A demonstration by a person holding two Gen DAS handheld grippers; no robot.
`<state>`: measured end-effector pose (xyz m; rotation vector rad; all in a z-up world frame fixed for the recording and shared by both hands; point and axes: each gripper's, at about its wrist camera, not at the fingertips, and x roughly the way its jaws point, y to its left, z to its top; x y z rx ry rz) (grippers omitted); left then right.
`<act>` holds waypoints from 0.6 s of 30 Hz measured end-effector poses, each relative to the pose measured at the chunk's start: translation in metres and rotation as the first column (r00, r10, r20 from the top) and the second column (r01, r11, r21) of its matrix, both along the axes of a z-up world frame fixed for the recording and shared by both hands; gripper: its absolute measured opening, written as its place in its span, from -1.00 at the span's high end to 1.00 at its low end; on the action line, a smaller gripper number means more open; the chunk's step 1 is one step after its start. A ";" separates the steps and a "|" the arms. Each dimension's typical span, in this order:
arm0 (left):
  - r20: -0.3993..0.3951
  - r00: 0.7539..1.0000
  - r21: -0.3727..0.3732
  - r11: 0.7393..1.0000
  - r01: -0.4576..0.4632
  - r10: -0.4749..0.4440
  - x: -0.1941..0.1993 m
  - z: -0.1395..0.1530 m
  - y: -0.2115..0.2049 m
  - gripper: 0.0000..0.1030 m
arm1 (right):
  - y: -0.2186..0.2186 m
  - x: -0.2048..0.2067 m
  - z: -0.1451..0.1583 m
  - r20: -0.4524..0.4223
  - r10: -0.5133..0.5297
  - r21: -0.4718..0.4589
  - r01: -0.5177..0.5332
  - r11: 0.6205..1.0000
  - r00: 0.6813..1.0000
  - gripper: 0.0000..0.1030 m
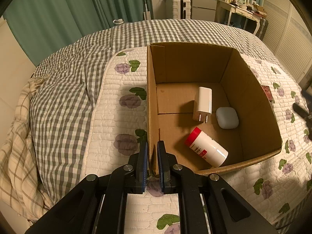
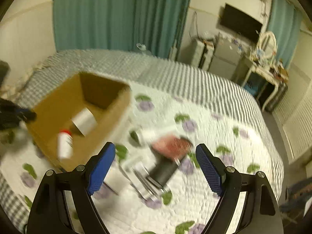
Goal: Organize rigid objects
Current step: 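Grasp the black cylindrical bottle with the right gripper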
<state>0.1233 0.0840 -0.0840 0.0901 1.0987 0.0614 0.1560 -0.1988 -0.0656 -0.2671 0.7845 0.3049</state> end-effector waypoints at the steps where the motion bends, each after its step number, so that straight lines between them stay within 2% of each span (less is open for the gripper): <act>1: -0.001 1.000 -0.001 1.000 -0.001 0.001 0.000 0.000 0.000 0.81 | -0.010 0.002 -0.014 -0.016 -0.018 -0.002 0.018 1.000 1.000 -0.65; 4: -0.007 1.000 0.004 1.000 -0.004 0.004 -0.001 -0.001 0.000 0.81 | -0.027 0.010 -0.046 -0.064 -0.070 0.002 0.070 0.998 0.995 -0.65; 8: -0.010 1.000 0.012 1.000 -0.011 0.011 -0.001 -0.002 0.000 0.81 | -0.052 0.021 -0.075 -0.121 -0.223 0.032 0.228 0.973 0.967 -0.64; 10: -0.012 1.000 0.010 1.000 -0.016 0.016 0.000 -0.002 0.001 0.81 | -0.053 0.025 -0.076 -0.132 -0.225 0.065 0.235 0.970 0.965 -0.64; 14: -0.016 1.000 0.013 1.000 -0.022 0.022 0.001 -0.003 0.001 0.81 | -0.046 0.034 -0.085 -0.148 -0.244 0.052 0.254 0.966 0.958 -0.64; 18: -0.019 1.000 0.015 1.000 -0.024 0.024 0.002 -0.003 0.000 0.81 | -0.041 0.050 -0.095 -0.189 -0.255 0.048 0.269 0.962 0.948 -0.53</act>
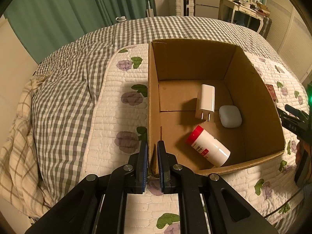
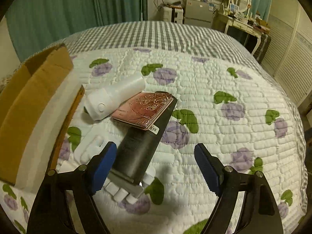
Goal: Organize rigid objects
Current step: 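Grasp the black cylindrical bottle with the right gripper, then carry the black bottle into the box and release it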
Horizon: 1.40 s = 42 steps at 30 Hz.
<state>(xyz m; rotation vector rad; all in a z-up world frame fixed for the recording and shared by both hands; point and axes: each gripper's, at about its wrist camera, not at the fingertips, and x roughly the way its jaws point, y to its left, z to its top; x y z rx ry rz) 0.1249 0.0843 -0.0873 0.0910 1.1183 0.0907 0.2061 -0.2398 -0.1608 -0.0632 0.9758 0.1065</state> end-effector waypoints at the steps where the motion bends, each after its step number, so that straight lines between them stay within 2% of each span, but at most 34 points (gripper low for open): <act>1: -0.001 1.000 -0.002 1.000 -0.001 0.001 0.000 0.000 0.000 0.81 | 0.000 0.003 -0.002 -0.007 -0.002 0.010 0.002 1.000 1.000 -0.52; 5: -0.004 1.000 0.000 1.000 -0.002 0.002 0.000 -0.002 0.000 0.81 | 0.001 0.014 -0.010 -0.031 -0.013 0.027 0.014 1.000 0.999 -0.39; 7: -0.005 1.000 0.002 1.000 -0.002 0.002 0.000 -0.002 0.000 0.81 | 0.003 0.020 -0.016 -0.051 -0.005 0.035 0.007 0.999 0.999 -0.22; 9: -0.006 1.000 0.006 1.000 -0.001 0.001 0.001 -0.002 -0.001 0.81 | 0.006 0.026 -0.023 -0.072 0.005 0.037 -0.002 0.999 0.997 0.03; 15: -0.005 1.000 0.006 1.000 0.000 0.000 0.001 -0.002 0.000 0.81 | 0.000 0.024 -0.028 -0.076 0.005 0.065 0.000 0.998 0.997 0.10; 24: -0.005 1.000 -0.001 1.000 0.000 0.000 0.001 -0.003 0.001 0.81 | -0.023 -0.005 -0.018 -0.063 -0.026 0.113 0.033 0.993 0.998 0.18; 42: -0.002 1.000 -0.005 1.000 0.008 -0.009 0.001 -0.004 0.000 0.81 | -0.013 -0.061 0.051 0.100 0.039 0.037 -0.042 0.998 0.994 0.20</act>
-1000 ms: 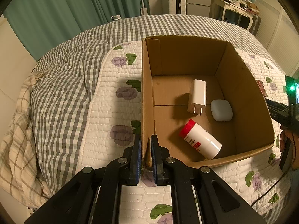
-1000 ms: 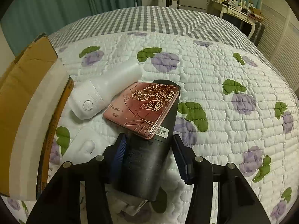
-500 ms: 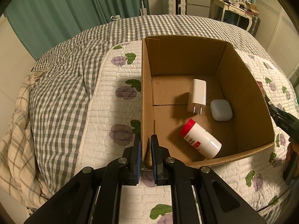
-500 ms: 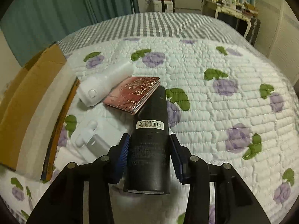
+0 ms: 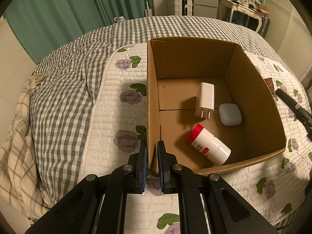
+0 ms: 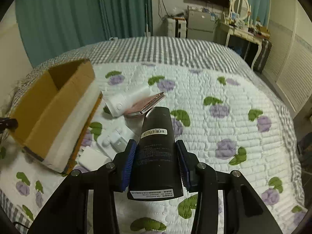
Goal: Organize rigid objects
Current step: 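Carry the black bottle into the box and release it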
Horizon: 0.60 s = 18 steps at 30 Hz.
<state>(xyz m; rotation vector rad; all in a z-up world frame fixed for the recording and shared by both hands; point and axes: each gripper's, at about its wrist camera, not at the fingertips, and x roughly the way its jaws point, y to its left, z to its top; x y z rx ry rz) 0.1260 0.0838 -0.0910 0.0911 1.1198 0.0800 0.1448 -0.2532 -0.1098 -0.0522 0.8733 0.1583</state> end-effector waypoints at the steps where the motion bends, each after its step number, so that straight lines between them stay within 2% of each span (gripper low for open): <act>1: 0.000 1.000 0.000 1.000 0.001 -0.001 0.000 0.000 0.000 0.81 | 0.001 -0.002 0.006 0.013 0.007 -0.005 -0.007 1.000 1.000 0.20; 6: 0.002 1.000 -0.003 1.000 0.000 0.000 0.001 0.001 0.000 0.81 | 0.020 -0.013 0.051 0.108 0.072 -0.003 -0.072 0.997 0.992 0.20; 11: 0.001 1.000 -0.003 1.000 0.001 -0.001 0.001 0.001 -0.001 0.81 | 0.061 -0.015 0.086 0.187 0.175 0.005 -0.179 0.984 0.967 0.20; 15: 0.001 1.000 -0.003 1.000 0.002 -0.002 0.001 0.001 -0.001 0.81 | 0.100 -0.013 0.097 0.212 0.247 0.000 -0.253 0.968 0.946 0.20; 18: 0.001 1.000 -0.002 1.000 0.007 -0.007 0.002 0.002 -0.003 0.81 | 0.132 -0.009 0.093 0.212 0.291 -0.002 -0.297 0.955 0.933 0.20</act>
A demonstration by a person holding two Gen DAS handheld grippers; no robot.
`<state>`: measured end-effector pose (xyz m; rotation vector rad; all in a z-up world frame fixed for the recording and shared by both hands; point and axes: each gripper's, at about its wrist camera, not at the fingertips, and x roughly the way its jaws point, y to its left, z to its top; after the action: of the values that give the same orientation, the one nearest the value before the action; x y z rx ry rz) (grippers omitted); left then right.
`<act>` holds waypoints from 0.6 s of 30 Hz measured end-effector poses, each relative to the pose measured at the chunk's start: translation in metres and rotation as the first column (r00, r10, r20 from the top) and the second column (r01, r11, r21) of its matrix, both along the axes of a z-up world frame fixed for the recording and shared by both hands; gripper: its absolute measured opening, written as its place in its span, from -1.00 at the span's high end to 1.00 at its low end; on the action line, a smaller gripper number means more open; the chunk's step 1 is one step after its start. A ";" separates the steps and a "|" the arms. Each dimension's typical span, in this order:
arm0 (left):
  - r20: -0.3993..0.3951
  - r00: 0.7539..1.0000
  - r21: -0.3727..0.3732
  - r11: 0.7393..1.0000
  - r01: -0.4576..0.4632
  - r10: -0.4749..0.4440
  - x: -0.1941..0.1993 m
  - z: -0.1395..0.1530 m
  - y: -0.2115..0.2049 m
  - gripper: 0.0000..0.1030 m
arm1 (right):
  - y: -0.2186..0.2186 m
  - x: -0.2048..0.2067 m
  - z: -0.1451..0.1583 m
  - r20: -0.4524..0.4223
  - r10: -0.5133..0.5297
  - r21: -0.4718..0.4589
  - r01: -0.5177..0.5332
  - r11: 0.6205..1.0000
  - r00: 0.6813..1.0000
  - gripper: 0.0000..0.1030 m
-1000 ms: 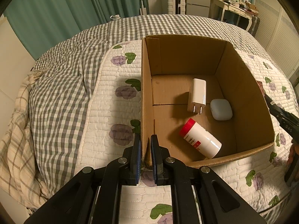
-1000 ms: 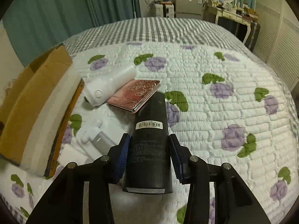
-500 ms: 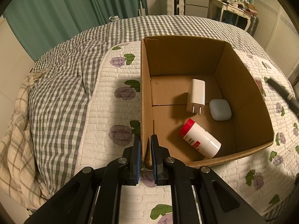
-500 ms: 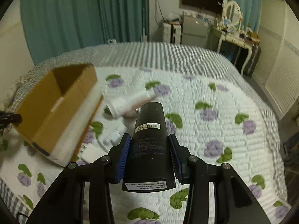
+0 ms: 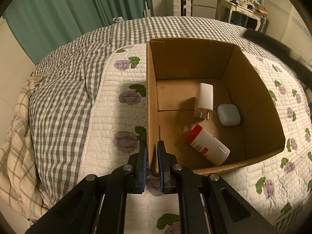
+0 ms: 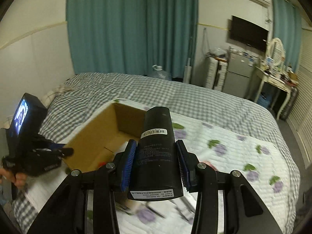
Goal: Organize rigid objects
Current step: 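Carry the black bottle into the box and release it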
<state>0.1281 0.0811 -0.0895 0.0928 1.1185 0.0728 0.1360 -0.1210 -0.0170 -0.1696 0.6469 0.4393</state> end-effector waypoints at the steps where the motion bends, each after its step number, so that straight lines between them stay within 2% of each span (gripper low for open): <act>1: 0.000 1.000 -0.001 1.000 0.002 -0.002 -0.001 0.000 0.000 0.81 | 0.012 0.004 -0.005 -0.003 0.007 -0.007 -0.007 1.000 1.000 0.20; 7: 0.003 1.000 -0.007 1.000 0.011 -0.011 -0.002 0.000 0.001 0.82 | 0.052 0.031 -0.042 -0.030 -0.017 -0.087 0.014 0.996 0.999 0.21; 11: 0.005 1.000 -0.007 1.000 0.012 -0.012 -0.002 -0.001 0.003 0.82 | 0.059 0.040 -0.061 -0.053 -0.031 -0.108 0.025 0.994 0.998 0.20; 14: 0.005 1.000 -0.005 1.000 0.009 -0.009 -0.002 0.000 0.003 0.82 | 0.058 0.039 -0.068 -0.062 -0.032 -0.104 0.026 0.994 0.998 0.20; 18: 0.003 1.000 -0.002 1.000 0.003 -0.002 -0.001 0.000 0.002 0.81 | 0.048 0.040 -0.067 -0.098 -0.020 -0.040 0.016 0.999 0.995 0.20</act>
<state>0.1275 0.0832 -0.0893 0.0919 1.1150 0.0693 0.1757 -0.0727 -0.0841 -0.1797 0.7536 0.4202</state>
